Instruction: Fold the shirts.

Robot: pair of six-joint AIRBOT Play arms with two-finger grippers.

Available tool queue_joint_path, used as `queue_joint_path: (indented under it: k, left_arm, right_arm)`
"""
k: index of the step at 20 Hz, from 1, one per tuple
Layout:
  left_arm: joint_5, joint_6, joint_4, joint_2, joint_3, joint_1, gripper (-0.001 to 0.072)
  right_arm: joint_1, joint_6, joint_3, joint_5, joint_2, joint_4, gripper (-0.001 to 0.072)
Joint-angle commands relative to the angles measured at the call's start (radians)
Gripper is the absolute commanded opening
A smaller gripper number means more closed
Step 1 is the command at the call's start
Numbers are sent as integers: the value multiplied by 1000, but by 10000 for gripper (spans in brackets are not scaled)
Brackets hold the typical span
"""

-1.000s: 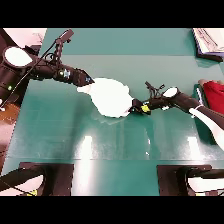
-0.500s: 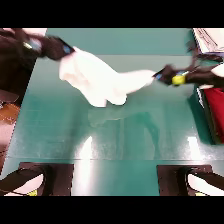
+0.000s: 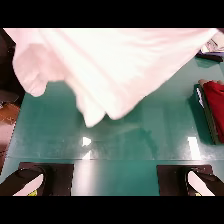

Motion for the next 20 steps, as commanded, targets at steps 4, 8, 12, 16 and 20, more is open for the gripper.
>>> queue_joint_path:
  k: [4,8,12,16,20]
  left_arm:
    - [-126,-9,85,-15,-189,1,25]
    - [-45,27,101,-120,-516,-34,25]
    - [179,82,108,-351,-629,-47,26]
    - [346,78,107,-504,-554,-47,29]
    - [369,78,124,-517,-471,-29,584]
  right_arm:
    - [-13,72,-83,77,32,-111,12]
    - [-13,74,-254,52,-85,-119,13]
    - [-13,74,-343,-64,-244,-183,13]
    - [-11,74,-343,-177,-360,-194,14]
    - [-14,74,-343,-285,-402,-181,16]
